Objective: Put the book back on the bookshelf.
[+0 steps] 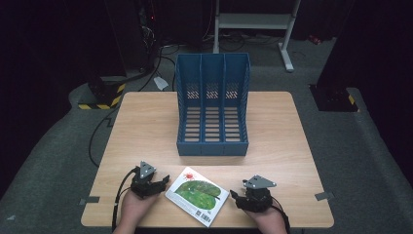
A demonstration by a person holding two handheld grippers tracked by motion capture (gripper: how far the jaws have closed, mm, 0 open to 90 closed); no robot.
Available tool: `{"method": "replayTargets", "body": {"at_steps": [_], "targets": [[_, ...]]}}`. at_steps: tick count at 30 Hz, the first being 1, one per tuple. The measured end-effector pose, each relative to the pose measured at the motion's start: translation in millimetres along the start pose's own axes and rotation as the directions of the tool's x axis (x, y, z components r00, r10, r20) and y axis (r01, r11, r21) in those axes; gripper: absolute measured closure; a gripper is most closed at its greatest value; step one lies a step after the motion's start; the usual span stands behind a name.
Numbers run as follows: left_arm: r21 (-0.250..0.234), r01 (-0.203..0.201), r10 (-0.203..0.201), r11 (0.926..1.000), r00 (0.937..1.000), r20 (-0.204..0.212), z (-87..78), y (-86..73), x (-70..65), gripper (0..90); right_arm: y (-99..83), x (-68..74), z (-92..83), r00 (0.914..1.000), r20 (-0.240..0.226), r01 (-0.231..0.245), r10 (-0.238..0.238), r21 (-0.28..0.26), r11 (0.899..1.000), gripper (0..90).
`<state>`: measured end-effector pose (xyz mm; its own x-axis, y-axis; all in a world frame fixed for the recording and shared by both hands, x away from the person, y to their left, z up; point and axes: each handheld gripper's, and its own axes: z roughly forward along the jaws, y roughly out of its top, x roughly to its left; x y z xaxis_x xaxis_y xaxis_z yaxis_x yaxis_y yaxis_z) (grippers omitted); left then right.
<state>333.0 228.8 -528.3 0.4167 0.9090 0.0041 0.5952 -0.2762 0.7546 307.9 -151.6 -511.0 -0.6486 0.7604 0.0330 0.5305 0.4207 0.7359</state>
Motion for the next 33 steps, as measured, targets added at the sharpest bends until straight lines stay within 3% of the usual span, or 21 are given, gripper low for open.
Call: {"method": "replayTargets", "body": {"at_steps": [6,10,13,16,17,18,20,21,22,25,32,33], "targets": [[-0.004,-0.009,0.009,1.0,0.9999,0.012,-1.1,-0.9,0.2,32.7,-1.4,3.9,1.8,1.0,-0.007,0.002,-0.002,0.013,1.0,38.9],[-0.005,-0.015,0.015,0.9999,0.9992,0.036,-4.1,-1.5,2.0,43.3,-2.8,3.8,2.7,1.0,-0.01,0.002,-0.001,0.021,1.0,40.9],[-0.015,-0.011,0.012,0.9998,0.9977,0.066,-8.0,-0.8,1.5,46.0,-3.1,6.5,3.2,0.9997,-0.021,0.008,-0.007,0.027,1.0,42.6],[-0.038,-0.003,0.008,0.9993,0.9921,0.125,-13.0,0.9,-2.1,50.6,-3.2,9.2,4.1,0.9986,-0.046,0.028,-0.027,0.03,0.999,43.7],[-0.05,-0.001,0.01,0.9987,0.983,0.183,-14.4,1.9,-6.8,52.6,-3.5,10.9,4.9,0.9972,-0.063,0.043,-0.041,0.029,0.999,44.4],[-0.05,-0.001,0.01,0.9987,0.983,0.183,-14.4,1.9,-6.8,52.9,-3.5,10.9,4.9,0.9972,-0.063,0.043,-0.041,0.029,0.999,44.4],[-0.04,-0.04,0.048,0.9984,0.9707,0.236,-12.9,2.4,-20.2,53.5,-3.9,13.0,4.7,0.9974,-0.06,0.043,-0.041,0.034,0.999,45.3],[-0.04,-0.04,0.048,0.9984,0.9707,0.236,-12.9,2.4,-20.2,53.8,-3.9,13.0,4.7,0.9974,-0.06,0.043,-0.041,0.034,0.999,45.3],[-0.029,-0.065,0.07,0.9975,0.9665,0.247,-11.1,2.0,-25.2,53.8,-3.8,12.9,4.7,0.9976,-0.06,0.037,-0.035,0.036,0.999,45.4],[-0.034,-0.074,0.081,0.9967,0.9547,0.287,-9.9,1.5,-32.2,56.7,-3.8,13.4,5.0,0.998,-0.055,0.032,-0.031,0.035,0.999,45.8],[-0.03,-0.05,0.057,0.9983,0.9555,0.29,-8.6,0.6,-33.8,54.5,-0.3,13.3,8.6,0.9996,-0.027,0.001,0.0,0.036,0.999,47.5],[-0.034,-0.048,0.056,0.9983,0.9586,0.279,-8.1,1.0,-34.5,54.4,1.5,13.1,10.1,0.9998,-0.016,-0.009,0.01,0.037,0.999,48.6]]}}
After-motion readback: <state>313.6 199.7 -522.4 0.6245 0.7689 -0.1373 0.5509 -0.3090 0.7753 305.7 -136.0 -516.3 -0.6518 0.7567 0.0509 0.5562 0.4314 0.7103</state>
